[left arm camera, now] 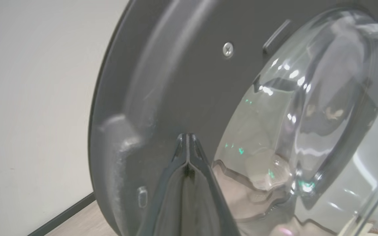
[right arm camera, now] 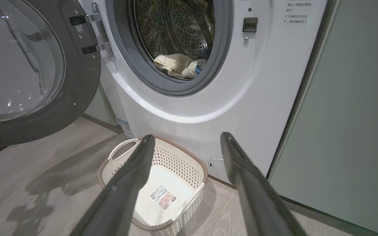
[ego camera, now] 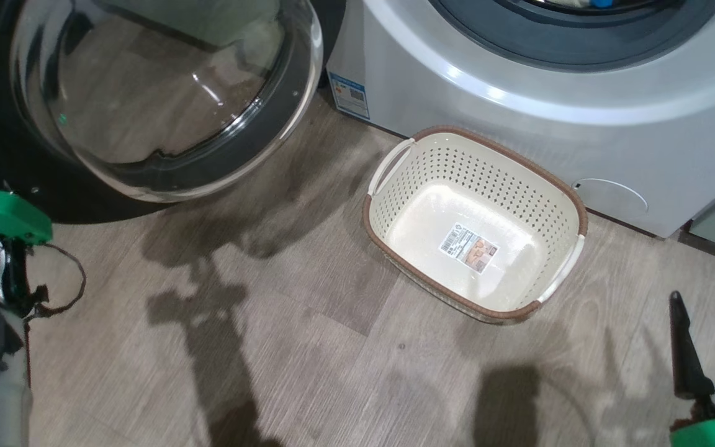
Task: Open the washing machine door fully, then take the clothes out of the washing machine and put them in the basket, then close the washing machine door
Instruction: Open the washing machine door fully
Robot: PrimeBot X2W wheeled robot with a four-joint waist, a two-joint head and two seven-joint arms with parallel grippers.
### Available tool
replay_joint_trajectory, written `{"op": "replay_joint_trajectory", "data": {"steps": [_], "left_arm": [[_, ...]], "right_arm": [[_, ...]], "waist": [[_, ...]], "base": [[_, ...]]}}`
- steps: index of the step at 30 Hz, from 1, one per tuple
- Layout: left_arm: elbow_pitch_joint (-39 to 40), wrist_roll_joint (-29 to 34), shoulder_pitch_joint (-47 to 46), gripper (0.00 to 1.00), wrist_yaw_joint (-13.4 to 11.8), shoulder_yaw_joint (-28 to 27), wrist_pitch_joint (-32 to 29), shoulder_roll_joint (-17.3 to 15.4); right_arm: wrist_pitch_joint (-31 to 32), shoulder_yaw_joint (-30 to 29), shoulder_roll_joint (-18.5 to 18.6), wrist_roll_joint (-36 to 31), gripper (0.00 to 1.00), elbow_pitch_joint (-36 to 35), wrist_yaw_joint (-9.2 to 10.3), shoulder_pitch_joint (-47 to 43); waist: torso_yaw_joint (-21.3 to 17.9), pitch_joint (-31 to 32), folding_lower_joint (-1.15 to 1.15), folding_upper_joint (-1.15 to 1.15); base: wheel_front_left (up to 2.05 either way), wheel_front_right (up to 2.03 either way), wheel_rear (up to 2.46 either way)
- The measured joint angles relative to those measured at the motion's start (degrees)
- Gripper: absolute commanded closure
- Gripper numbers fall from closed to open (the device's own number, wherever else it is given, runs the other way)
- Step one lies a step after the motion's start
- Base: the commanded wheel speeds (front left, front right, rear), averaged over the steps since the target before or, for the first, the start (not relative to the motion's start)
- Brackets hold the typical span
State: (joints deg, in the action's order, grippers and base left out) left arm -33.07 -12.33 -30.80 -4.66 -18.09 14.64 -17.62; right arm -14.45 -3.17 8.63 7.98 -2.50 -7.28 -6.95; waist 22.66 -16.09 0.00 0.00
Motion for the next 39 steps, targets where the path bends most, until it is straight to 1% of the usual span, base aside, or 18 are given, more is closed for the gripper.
{"op": "replay_joint_trajectory", "data": {"steps": [4,6,11,17,21,24,29,32,34,39], "left_arm": [[-0.6,1.2,-0.3,1.00,0.6,-1.0,0.0,0.2],[-0.3,1.2,-0.3,1.00,1.5,-2.3,0.0,0.8],[2.9,1.8,0.2,1.00,2.1,-4.8,0.0,2.5],[10.0,2.8,6.4,1.00,3.1,-8.1,0.0,6.2],[15.7,3.3,11.3,1.00,4.5,-9.4,0.0,9.8],[19.6,3.9,13.9,1.00,5.4,-9.7,0.0,11.7],[26.6,6.0,19.9,1.00,6.5,-8.7,0.0,14.4],[30.3,6.2,23.8,1.00,7.0,-6.4,0.0,15.3],[32.2,6.2,26.1,1.00,6.9,-5.0,0.0,15.5],[36.2,6.2,30.8,1.00,5.5,-0.5,0.0,15.5]], "right_arm": [[0.0,0.0,0.0,0.0,0.00,0.0,0.00,0.6],[0.0,0.0,0.0,0.0,0.00,0.0,0.00,0.6],[0.0,-0.1,0.0,0.0,0.00,0.0,0.00,0.6],[0.0,-0.5,-0.5,-0.1,0.00,-0.2,0.00,0.7],[0.0,-1.6,-1.3,-0.3,0.00,-0.4,0.00,0.7],[0.0,-2.1,-1.5,-0.5,0.00,-0.5,0.00,0.6],[0.0,-2.0,-2.0,-0.5,0.00,-0.5,0.00,0.5],[0.0,-1.7,-2.2,-0.5,0.00,-0.5,0.00,0.3],[0.0,-1.3,-2.4,-0.5,0.00,-0.5,0.00,0.3],[0.0,-0.3,-3.4,-0.6,0.00,-0.7,0.00,0.3]], "waist": [[-0.3,-0.1,0.00,0.00],[-0.3,0.0,0.00,0.00],[-0.6,0.2,0.00,0.00],[-1.5,0.9,0.00,0.00],[-1.6,1.5,0.00,0.00],[-1.5,2.3,-0.01,0.00],[-2.0,3.9,-0.01,0.00],[-2.7,4.7,-0.01,0.00],[-3.4,5.2,-0.01,0.00],[-6.3,6.2,-0.01,0.00]], "base": [[0.00,0.00,0.00],[0.00,0.00,0.00],[0.00,0.00,0.00],[0.00,0.00,0.00],[0.00,0.00,0.00],[0.00,0.00,0.00],[0.00,0.00,0.00],[0.00,0.00,0.00],[0.00,0.00,0.00],[0.00,0.00,0.00]]}}
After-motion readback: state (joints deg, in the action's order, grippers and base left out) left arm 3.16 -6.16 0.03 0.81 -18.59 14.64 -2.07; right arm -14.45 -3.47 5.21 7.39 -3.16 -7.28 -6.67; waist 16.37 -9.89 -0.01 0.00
